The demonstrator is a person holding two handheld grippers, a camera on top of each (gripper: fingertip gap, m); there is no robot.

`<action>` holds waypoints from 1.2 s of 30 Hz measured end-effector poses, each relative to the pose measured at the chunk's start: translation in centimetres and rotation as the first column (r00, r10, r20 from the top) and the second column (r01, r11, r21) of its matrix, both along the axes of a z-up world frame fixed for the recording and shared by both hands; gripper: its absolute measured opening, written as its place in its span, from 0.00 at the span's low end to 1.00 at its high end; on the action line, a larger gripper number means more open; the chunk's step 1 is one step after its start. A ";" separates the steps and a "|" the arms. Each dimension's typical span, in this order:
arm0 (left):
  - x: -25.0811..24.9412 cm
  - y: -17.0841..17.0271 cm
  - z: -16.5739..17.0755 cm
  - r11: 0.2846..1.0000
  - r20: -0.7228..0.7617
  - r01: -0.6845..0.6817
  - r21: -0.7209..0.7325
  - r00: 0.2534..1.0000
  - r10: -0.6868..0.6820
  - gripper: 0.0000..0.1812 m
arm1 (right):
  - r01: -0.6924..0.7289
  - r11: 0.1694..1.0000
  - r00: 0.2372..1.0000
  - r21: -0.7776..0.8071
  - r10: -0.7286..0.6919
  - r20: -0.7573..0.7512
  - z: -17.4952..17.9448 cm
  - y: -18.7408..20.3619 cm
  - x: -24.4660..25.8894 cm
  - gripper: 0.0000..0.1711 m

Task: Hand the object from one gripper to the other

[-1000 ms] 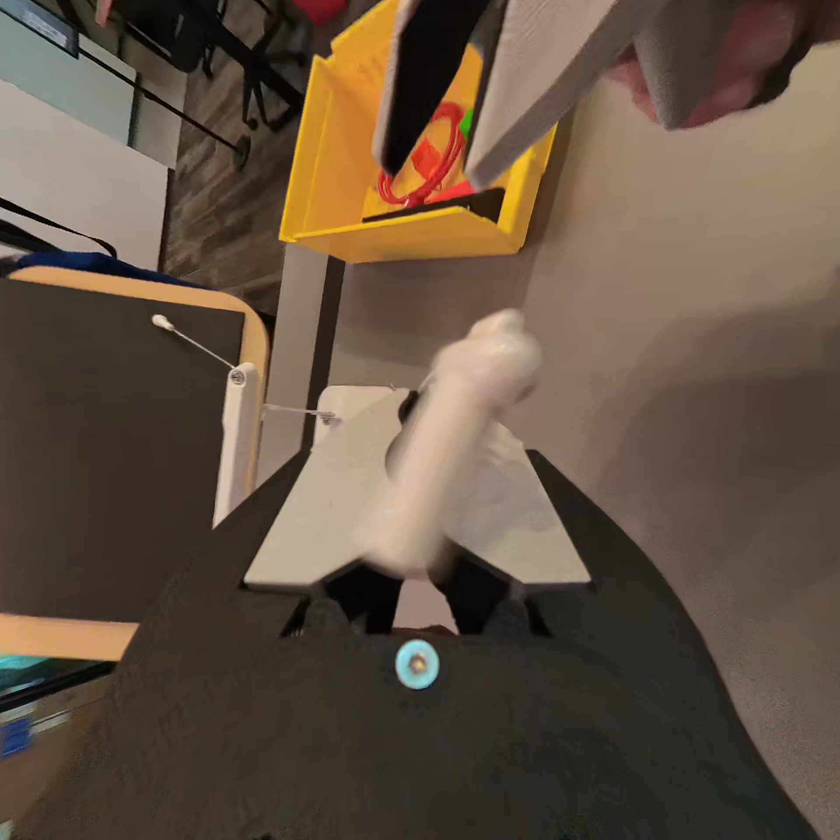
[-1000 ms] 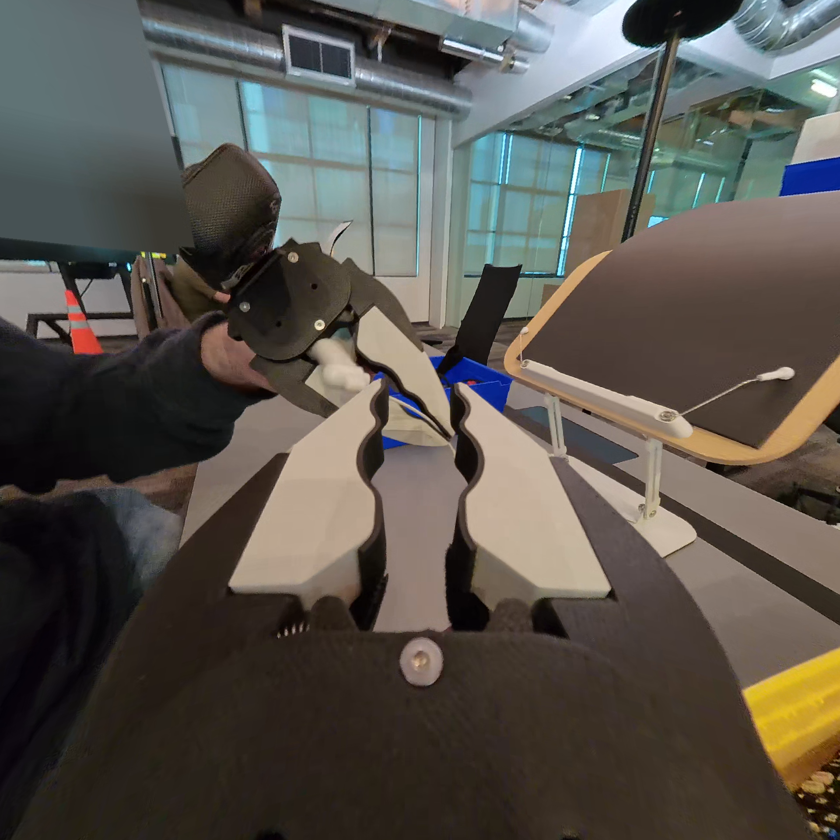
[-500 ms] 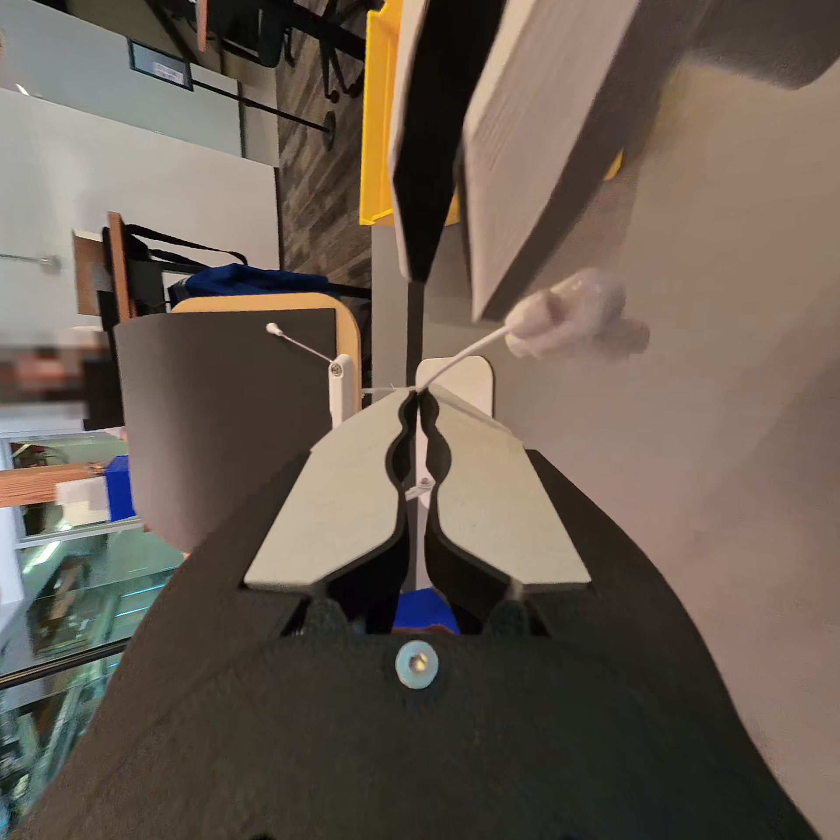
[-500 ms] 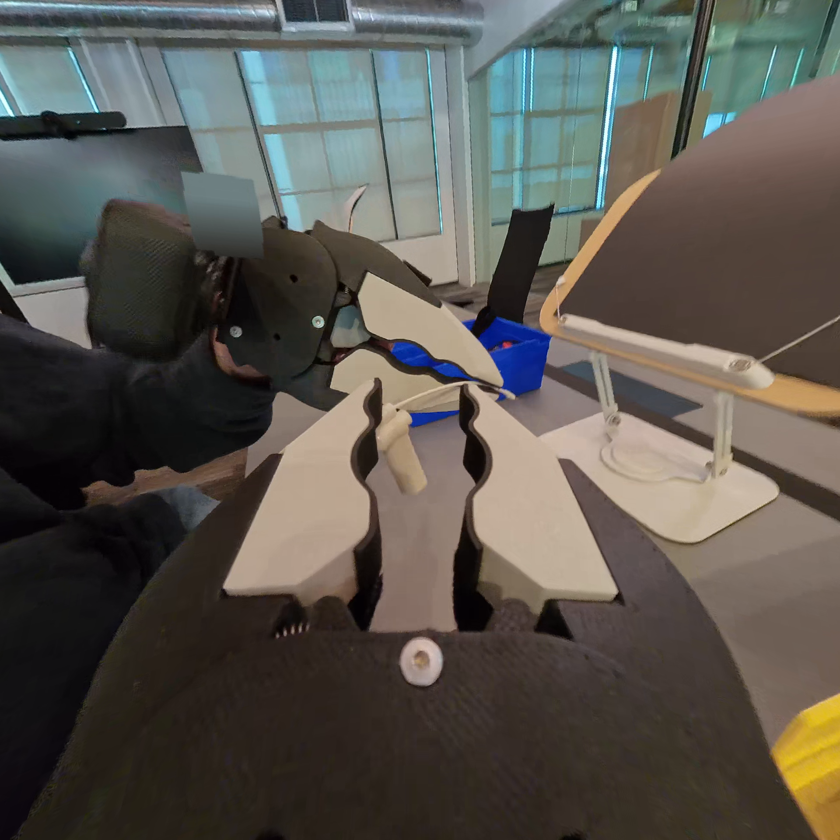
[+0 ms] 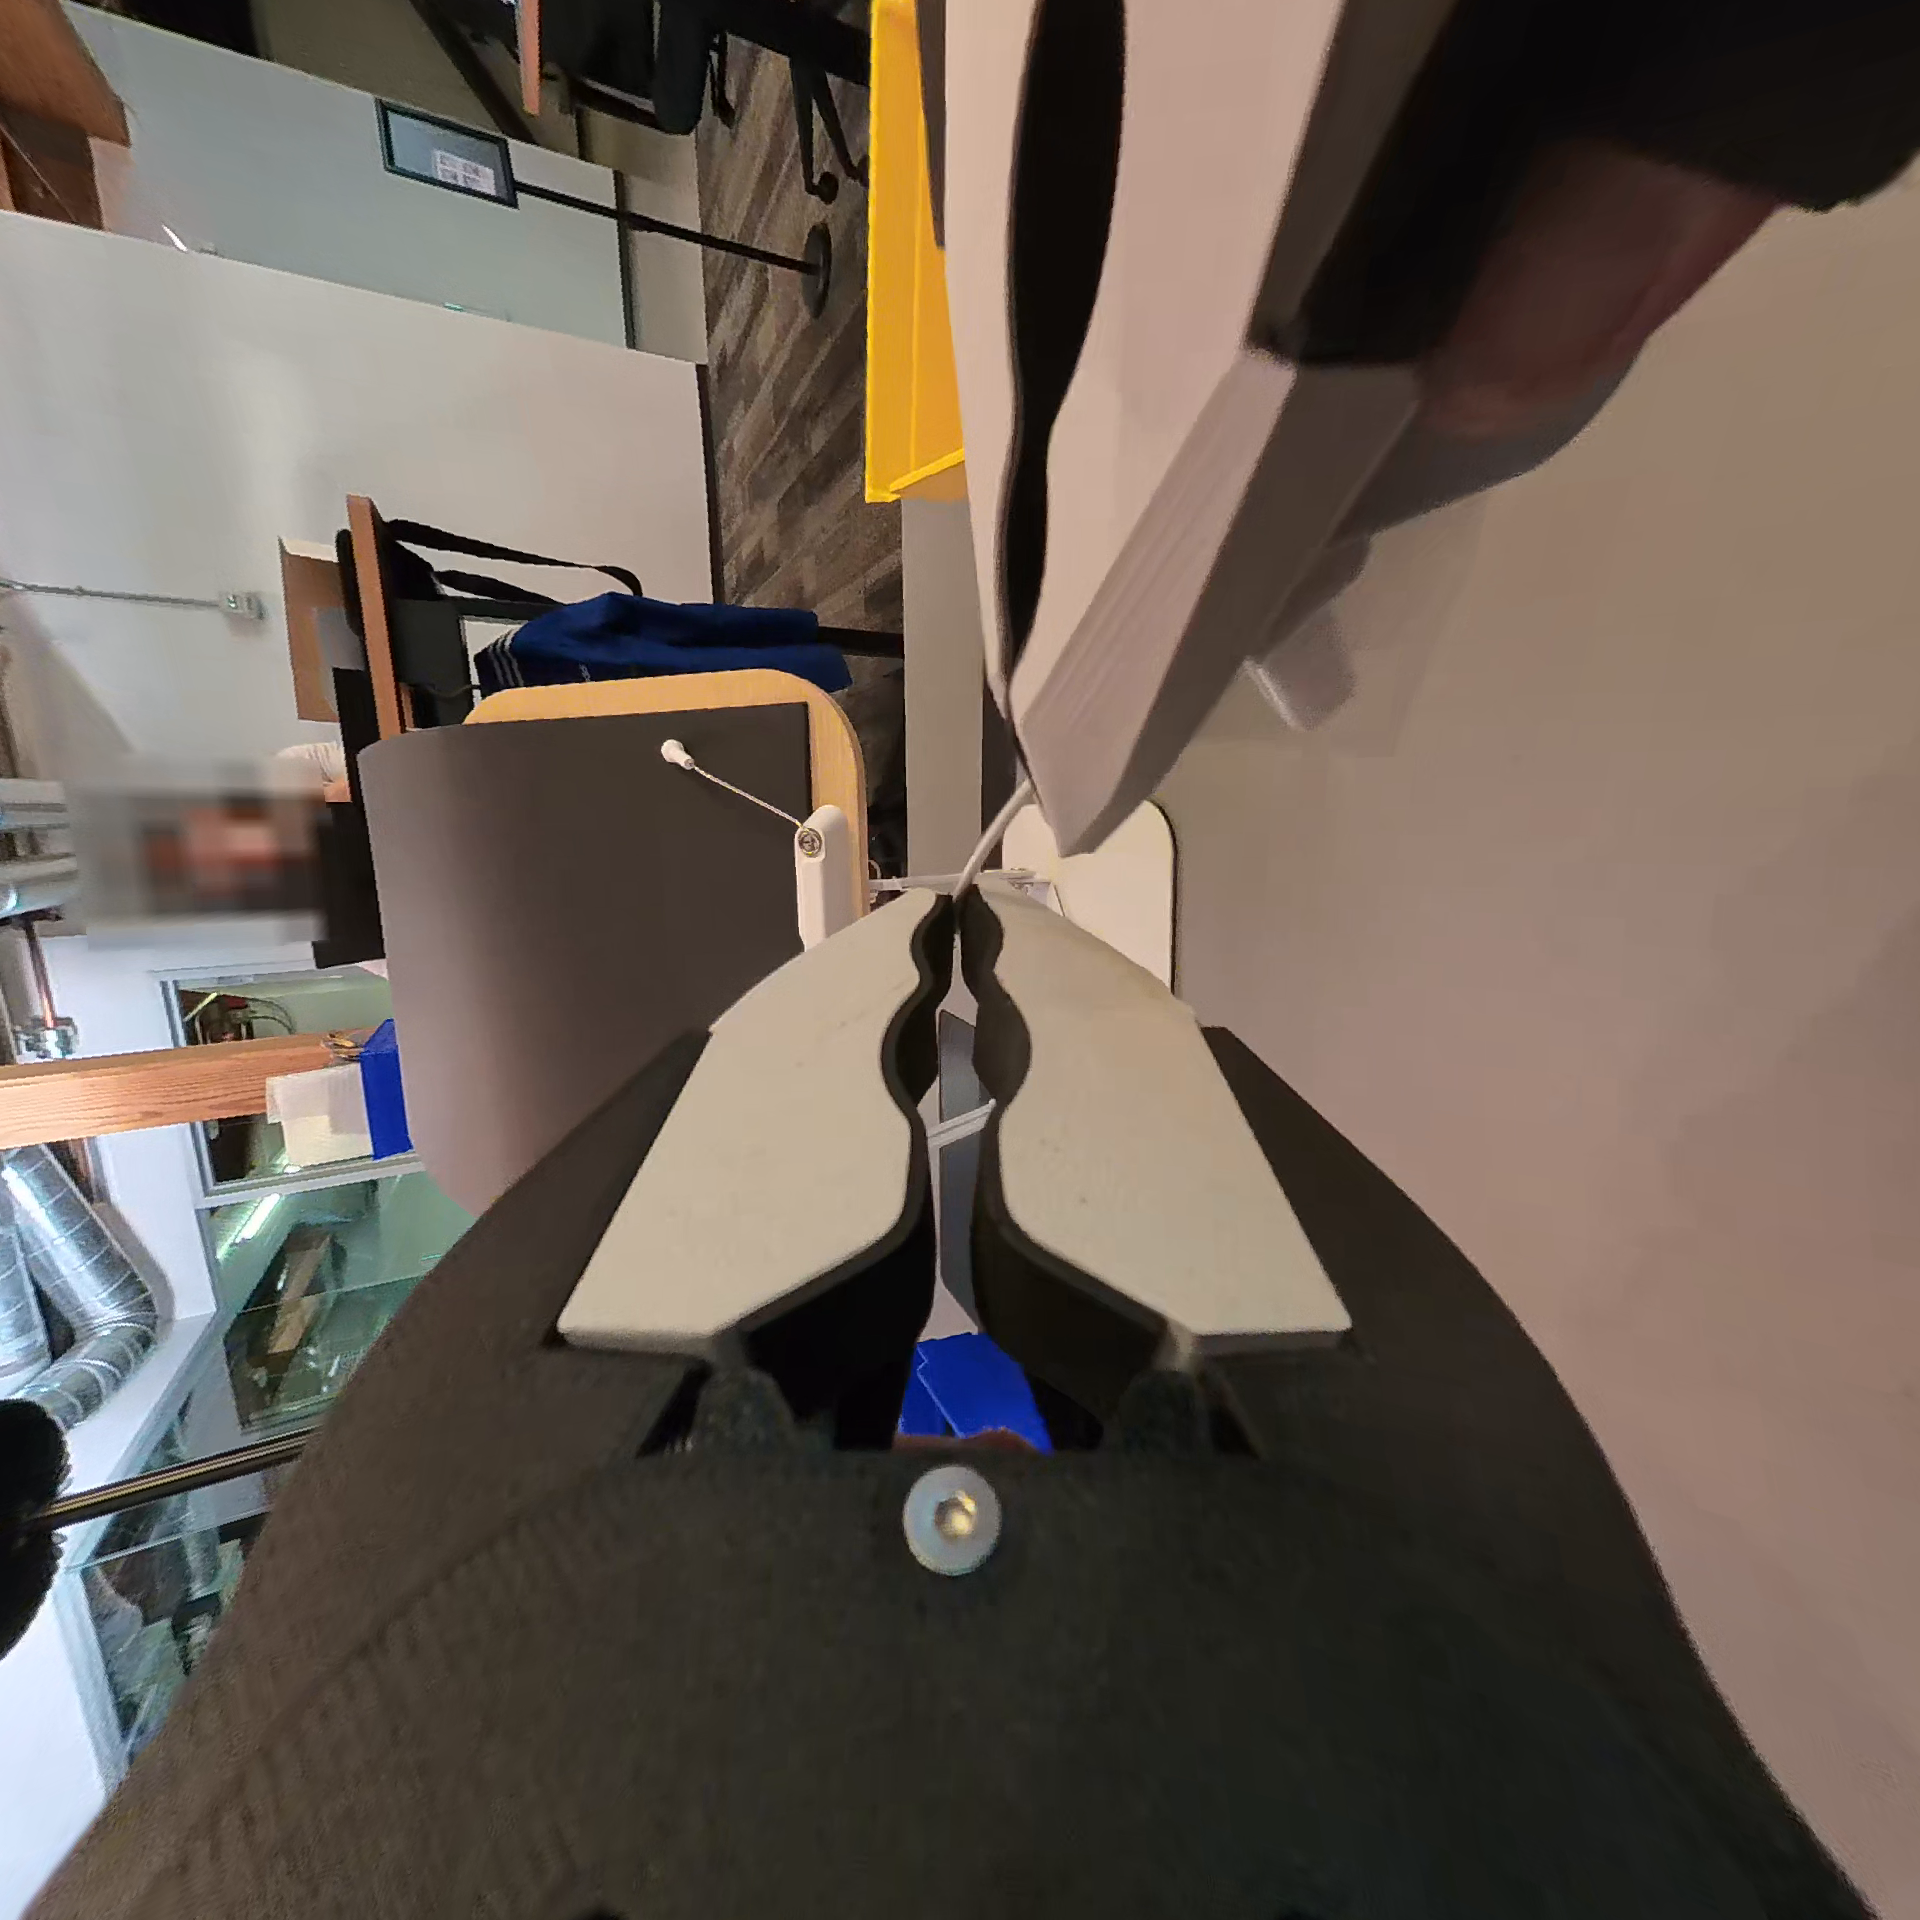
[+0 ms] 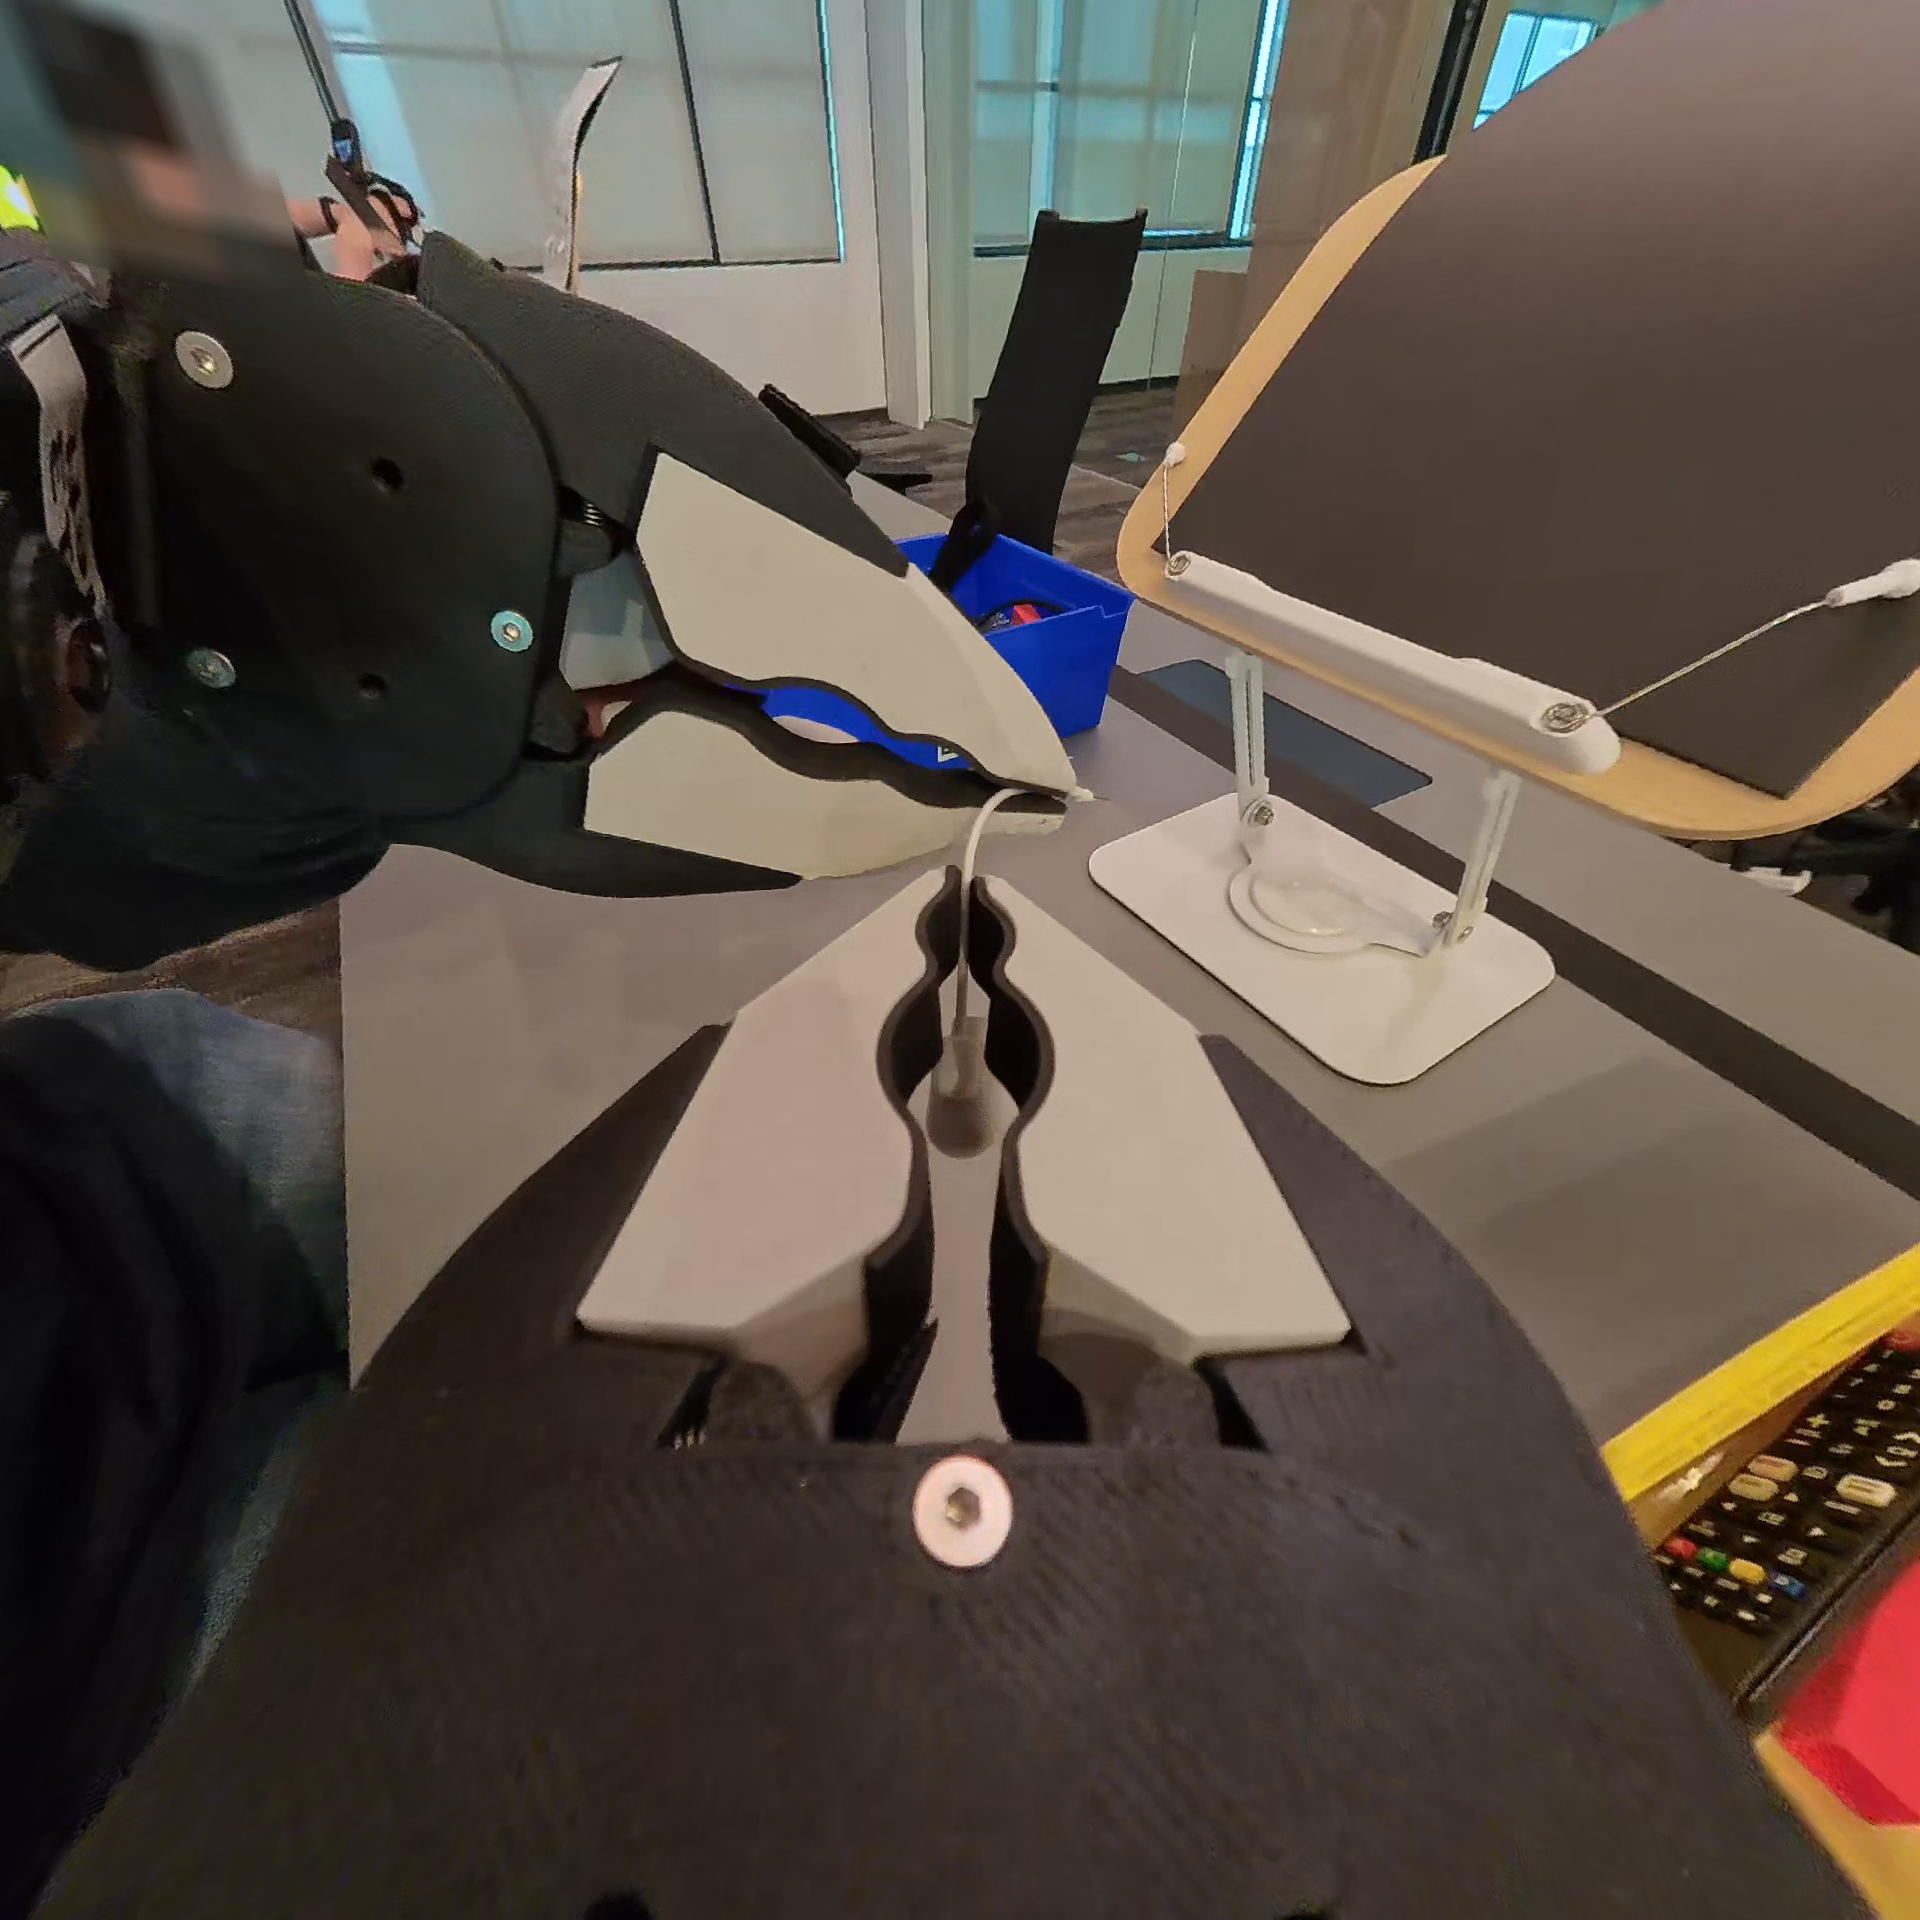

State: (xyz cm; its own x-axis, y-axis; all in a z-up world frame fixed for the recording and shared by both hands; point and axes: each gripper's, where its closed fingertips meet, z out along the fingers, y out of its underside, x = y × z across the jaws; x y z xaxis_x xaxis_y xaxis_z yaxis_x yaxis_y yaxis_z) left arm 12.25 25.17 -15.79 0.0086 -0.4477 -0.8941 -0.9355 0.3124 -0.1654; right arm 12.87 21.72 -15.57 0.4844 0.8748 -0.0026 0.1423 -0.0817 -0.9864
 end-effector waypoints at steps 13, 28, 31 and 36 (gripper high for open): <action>0.5 -3.7 2.8 0.968 0.442 0.126 -0.216 0.897 -0.018 0.19 | -0.096 0.995 0.880 0.037 0.102 -0.464 4.7 0.0 2.8 0.00; 4.2 -6.9 2.6 0.457 0.906 0.794 -0.402 0.271 0.326 0.33 | -0.327 0.937 0.591 0.126 0.307 -0.746 7.9 -2.8 3.3 0.00; 5.2 -6.9 3.3 0.384 0.906 0.860 -0.336 0.183 0.383 0.29 | -0.349 0.927 0.566 0.140 0.327 -0.756 7.9 -3.1 3.1 0.00; 5.3 -6.4 3.5 0.313 0.882 0.928 -0.204 0.036 0.470 0.15 | -0.369 0.918 0.543 0.146 0.340 -0.768 7.8 -3.4 3.2 0.00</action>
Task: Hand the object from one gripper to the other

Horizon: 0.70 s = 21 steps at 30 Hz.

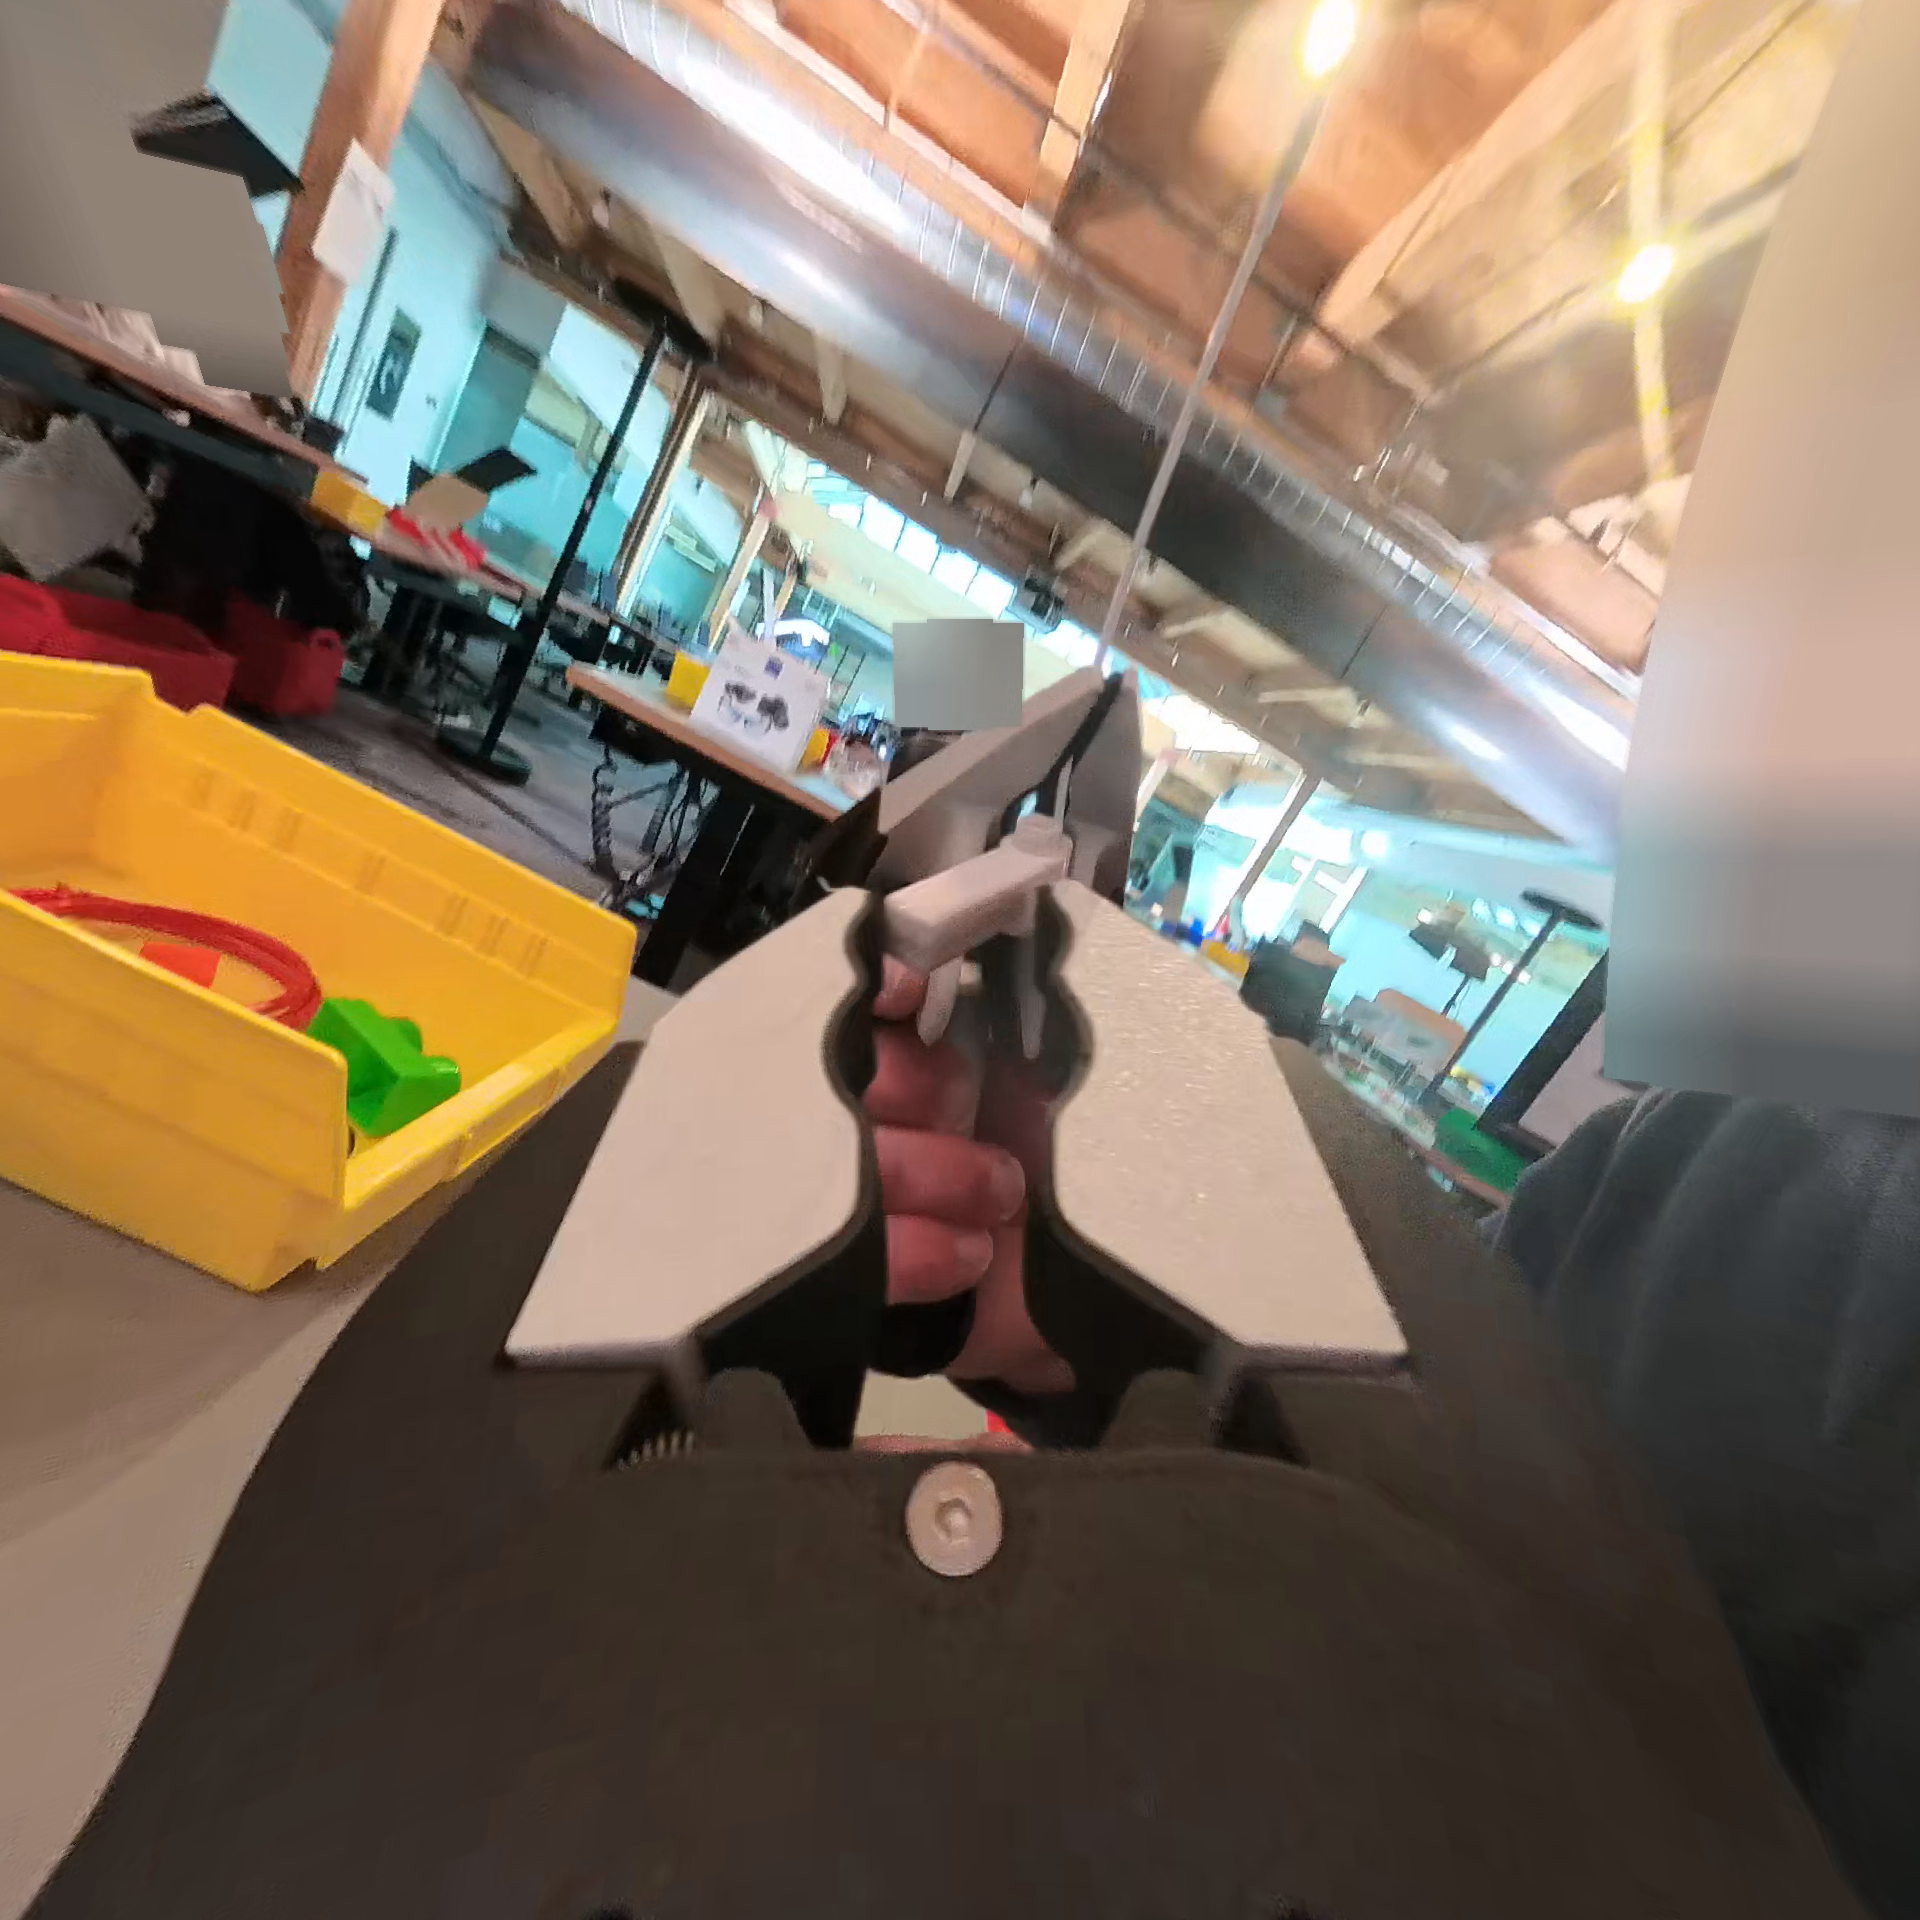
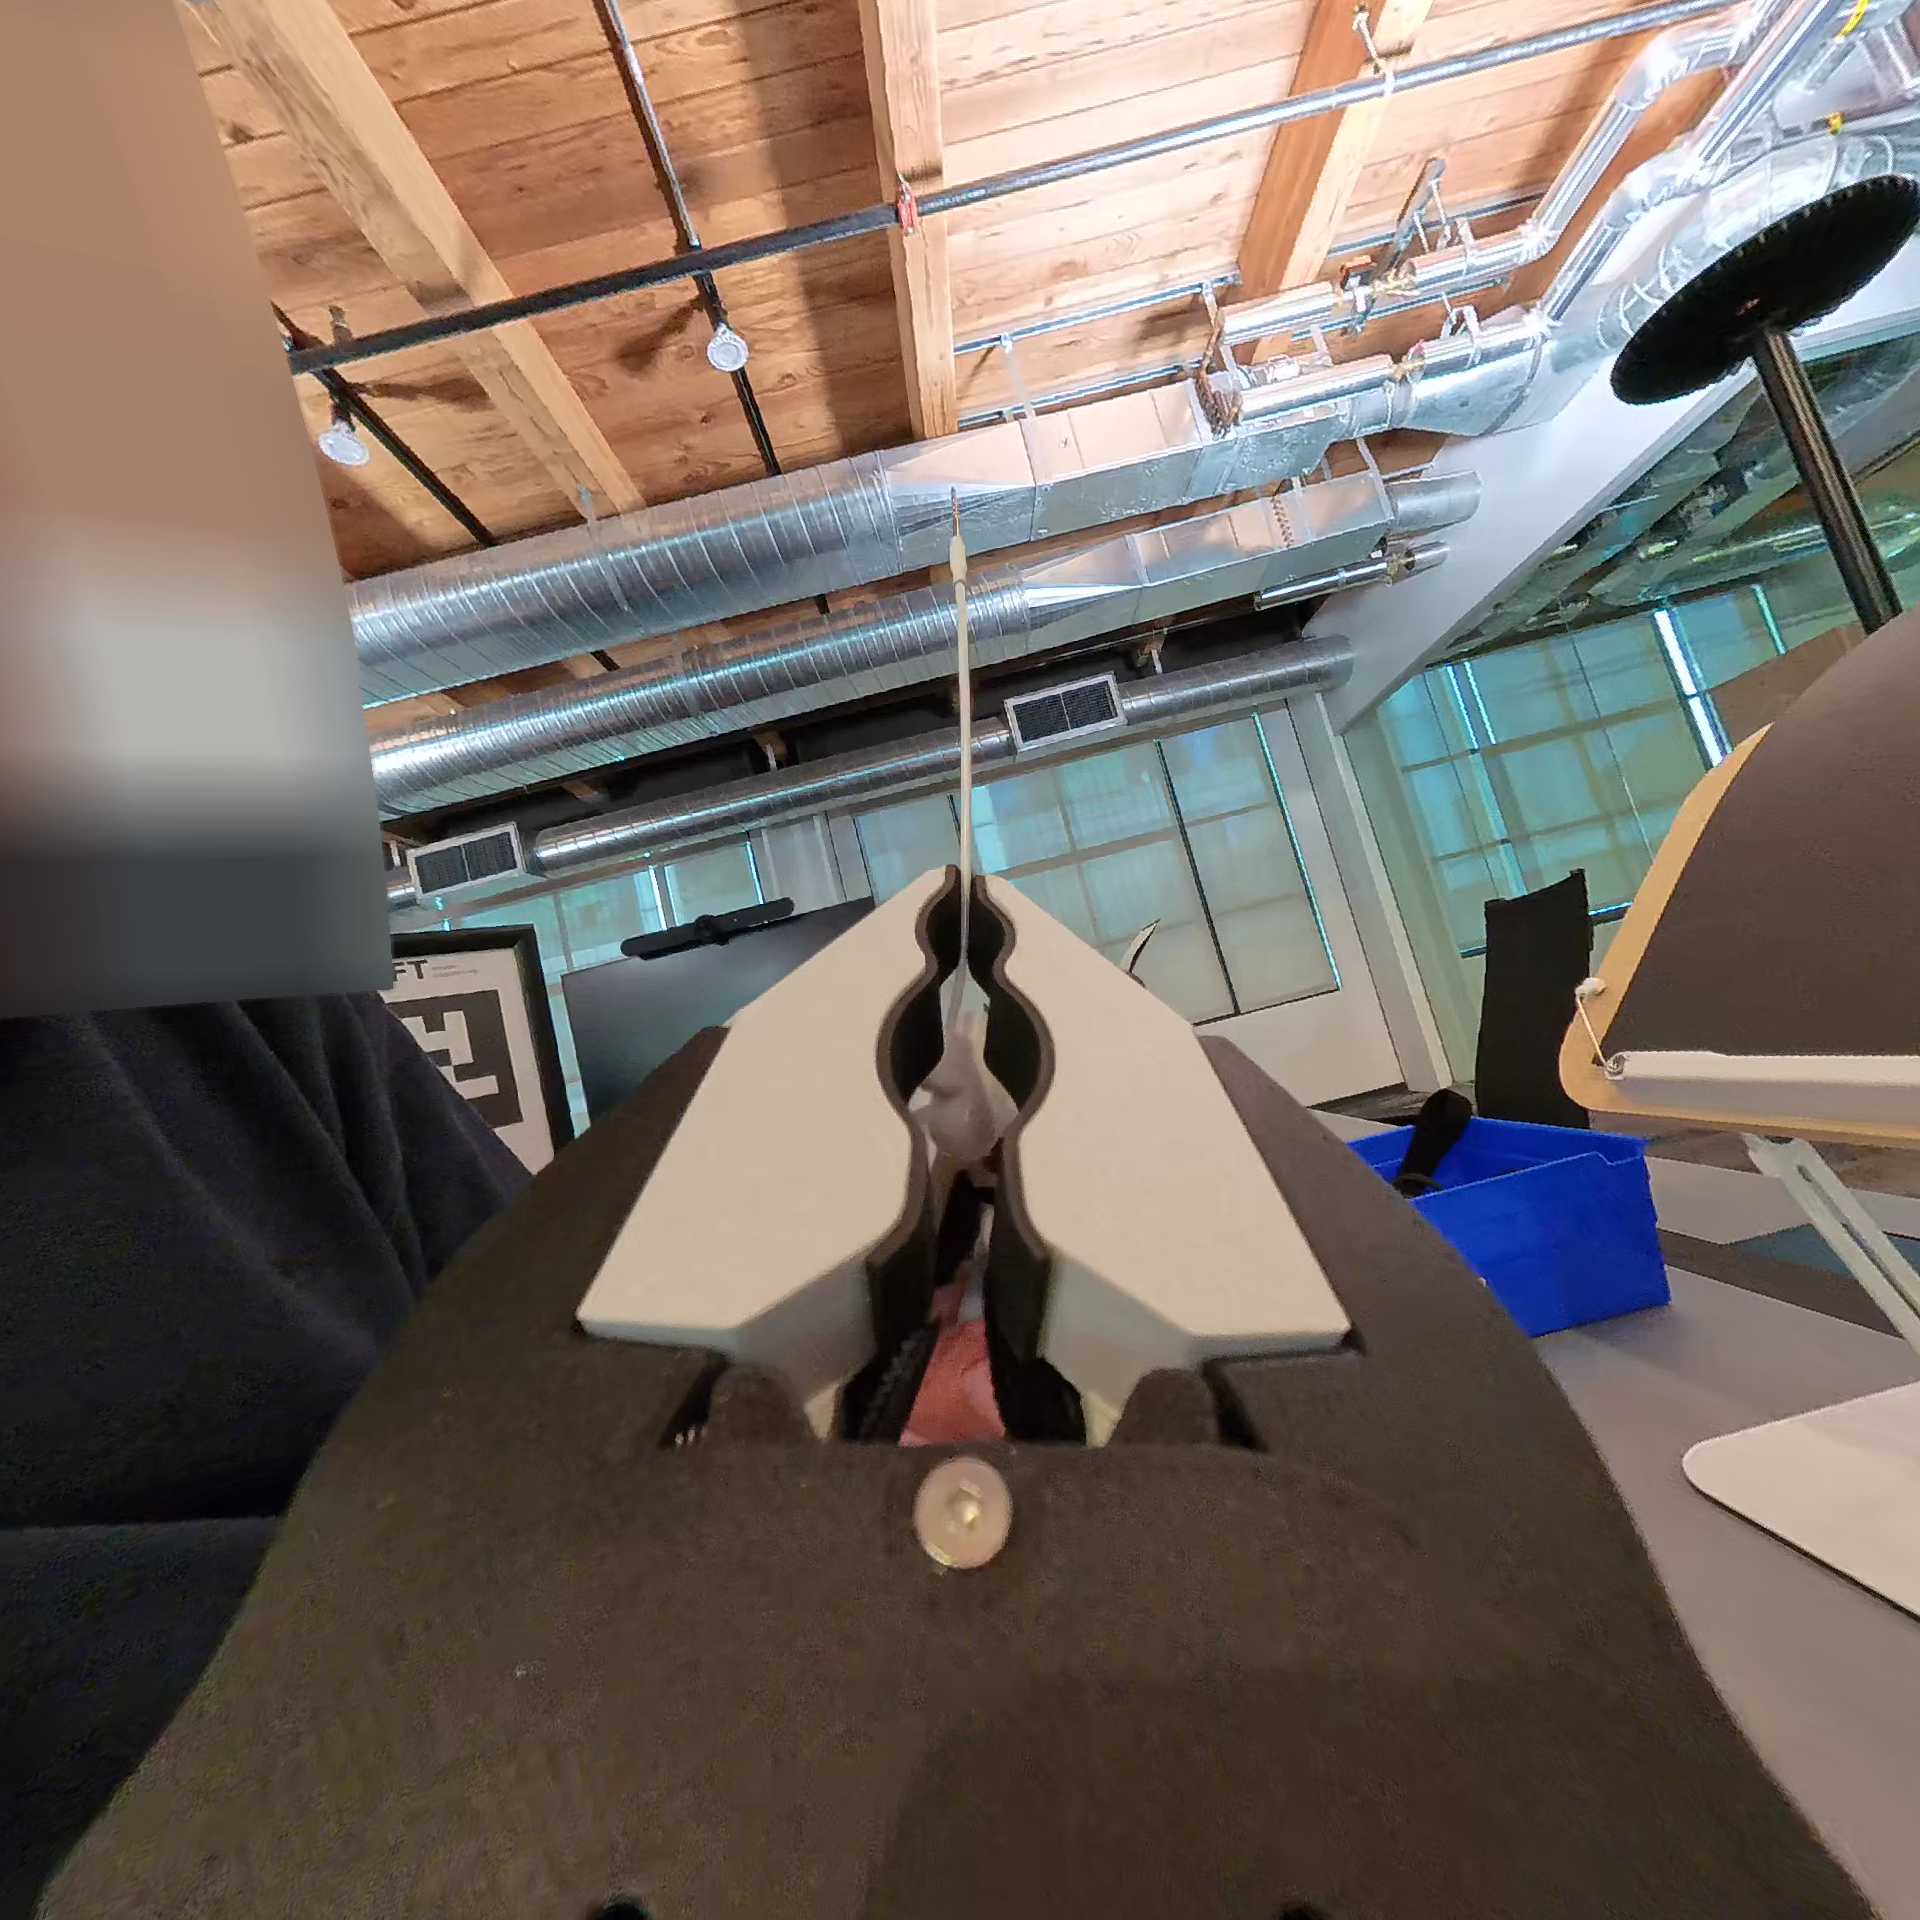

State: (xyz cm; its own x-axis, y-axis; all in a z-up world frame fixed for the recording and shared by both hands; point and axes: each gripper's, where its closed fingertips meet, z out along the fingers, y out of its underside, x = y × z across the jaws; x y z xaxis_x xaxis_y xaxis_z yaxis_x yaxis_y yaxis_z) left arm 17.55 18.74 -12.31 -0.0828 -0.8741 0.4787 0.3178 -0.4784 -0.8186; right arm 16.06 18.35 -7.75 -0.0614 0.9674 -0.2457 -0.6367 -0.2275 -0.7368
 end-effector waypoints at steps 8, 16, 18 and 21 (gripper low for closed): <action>0.2 -0.7 0.4 0.998 0.058 0.024 0.055 0.998 -0.027 0.07 | -0.005 0.999 1.000 -0.039 0.004 -0.019 -0.9 0.6 0.3 0.00; 0.6 -0.2 -0.5 0.995 -0.057 -0.011 0.097 0.998 0.017 0.07 | 0.028 0.999 1.000 -0.040 -0.028 0.011 -1.4 0.8 0.4 0.00; 0.3 -0.1 -0.5 0.990 -0.119 -0.019 0.139 0.992 0.036 0.07 | 0.045 0.998 0.998 -0.036 -0.044 0.035 -1.7 0.9 0.4 0.00; 0.0 0.0 -0.5 0.972 -0.235 -0.028 0.234 0.968 0.084 0.07 | 0.043 0.998 0.997 -0.040 -0.041 0.061 -1.9 0.9 0.2 0.00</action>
